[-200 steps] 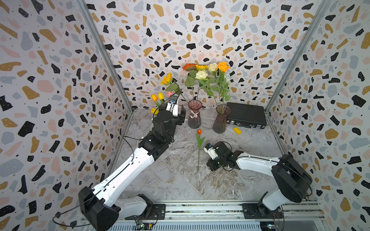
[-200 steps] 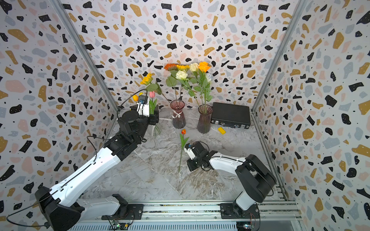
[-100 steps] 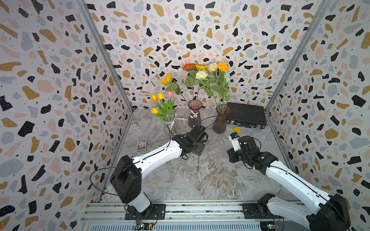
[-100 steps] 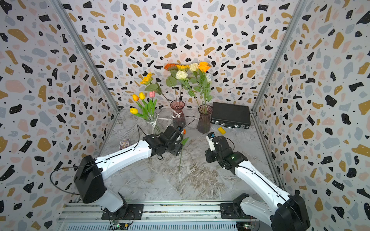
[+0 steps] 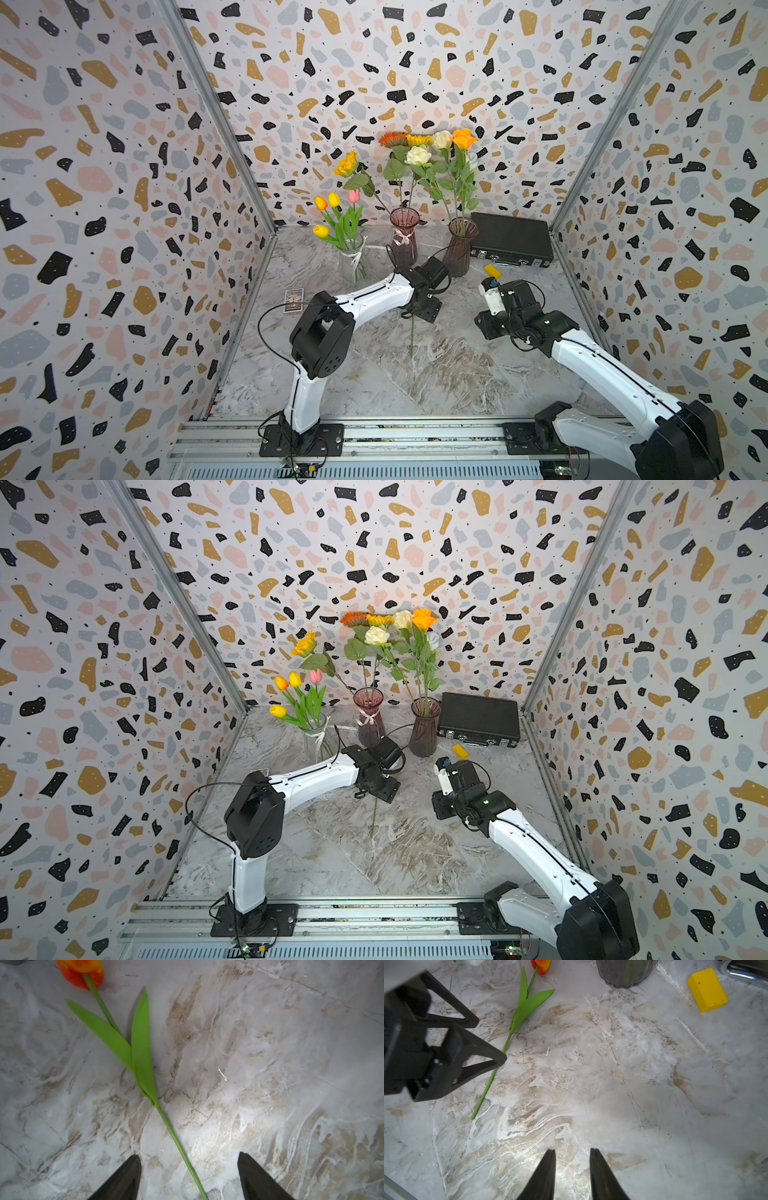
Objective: Arrange the flowers in different vases according to their variety
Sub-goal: Pick up the flower at the center of the board.
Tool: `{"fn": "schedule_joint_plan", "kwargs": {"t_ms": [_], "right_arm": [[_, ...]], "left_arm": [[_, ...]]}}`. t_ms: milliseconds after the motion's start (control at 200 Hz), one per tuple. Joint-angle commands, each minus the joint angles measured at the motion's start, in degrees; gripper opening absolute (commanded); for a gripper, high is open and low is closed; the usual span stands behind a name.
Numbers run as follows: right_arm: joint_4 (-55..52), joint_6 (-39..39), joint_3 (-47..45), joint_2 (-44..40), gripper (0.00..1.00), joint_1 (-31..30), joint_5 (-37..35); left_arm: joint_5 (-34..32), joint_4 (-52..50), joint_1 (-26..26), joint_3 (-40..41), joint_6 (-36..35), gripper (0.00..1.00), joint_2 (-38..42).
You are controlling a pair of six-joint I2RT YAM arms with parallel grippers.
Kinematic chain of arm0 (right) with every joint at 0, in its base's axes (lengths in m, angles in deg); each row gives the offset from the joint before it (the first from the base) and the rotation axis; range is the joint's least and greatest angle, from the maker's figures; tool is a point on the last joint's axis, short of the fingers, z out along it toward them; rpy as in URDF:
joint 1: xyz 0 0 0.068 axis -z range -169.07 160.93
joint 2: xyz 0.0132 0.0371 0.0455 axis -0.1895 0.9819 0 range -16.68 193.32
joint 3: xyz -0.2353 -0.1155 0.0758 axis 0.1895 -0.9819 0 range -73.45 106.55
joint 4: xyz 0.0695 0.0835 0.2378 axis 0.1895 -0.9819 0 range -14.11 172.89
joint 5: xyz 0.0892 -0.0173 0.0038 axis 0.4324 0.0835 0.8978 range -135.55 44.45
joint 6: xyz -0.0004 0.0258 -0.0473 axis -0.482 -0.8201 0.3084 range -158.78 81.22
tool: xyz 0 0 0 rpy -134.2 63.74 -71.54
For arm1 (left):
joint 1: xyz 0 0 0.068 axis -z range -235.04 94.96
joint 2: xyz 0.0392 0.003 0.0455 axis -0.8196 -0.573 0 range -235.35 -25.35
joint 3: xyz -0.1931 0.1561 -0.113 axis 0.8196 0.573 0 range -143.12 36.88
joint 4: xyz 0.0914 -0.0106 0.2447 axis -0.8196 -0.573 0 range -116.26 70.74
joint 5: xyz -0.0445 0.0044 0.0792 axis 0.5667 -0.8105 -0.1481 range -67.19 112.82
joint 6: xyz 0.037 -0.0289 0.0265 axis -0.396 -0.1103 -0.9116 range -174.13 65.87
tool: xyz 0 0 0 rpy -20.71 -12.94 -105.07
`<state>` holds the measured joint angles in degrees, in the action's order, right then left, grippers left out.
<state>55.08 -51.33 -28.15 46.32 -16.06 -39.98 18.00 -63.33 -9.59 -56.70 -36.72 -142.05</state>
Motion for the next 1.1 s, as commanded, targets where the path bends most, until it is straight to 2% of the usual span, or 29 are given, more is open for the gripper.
{"fn": "schedule_joint_plan", "kwargs": {"t_ms": [0, 190, 300, 470, 616, 851, 1096], "right_arm": [[0.3, 1.1, 1.2, -0.2, 0.32, 0.4, 1.6], [1.2, 2.0, 0.6, 0.1, 0.29, 0.5, 3.3], [3.3, 3.7, -0.2, -1.5, 0.27, 0.6, 7.3], [6.3, 5.6, -1.7, -5.9, 0.27, 0.5, 14.0], [4.5, 6.2, -0.5, -5.6, 0.27, 0.5, 15.2], [3.0, 6.2, 0.1, -5.6, 0.26, 0.5, 13.2], [1.2, 6.9, 0.4, -7.6, 0.26, 0.7, 12.1]], "left_arm": [[0.0, -4.3, -1.0, -3.3, 1.9, 0.77, -2.8], [1.2, -2.3, -3.9, -4.7, 4.4, 0.75, -6.1], [3.0, -1.7, -5.5, -6.3, 5.3, 0.73, -9.0], [4.8, 0.7, -6.1, -7.0, 5.9, 0.7, -11.3], [4.9, 0.9, -6.1, -7.6, 6.4, 0.65, -12.5], [6.3, 0.8, -7.0, -8.0, 6.9, 0.36, -13.7], [6.6, 0.1, -7.6, -8.2, 7.3, 0.11, -14.3]]}}
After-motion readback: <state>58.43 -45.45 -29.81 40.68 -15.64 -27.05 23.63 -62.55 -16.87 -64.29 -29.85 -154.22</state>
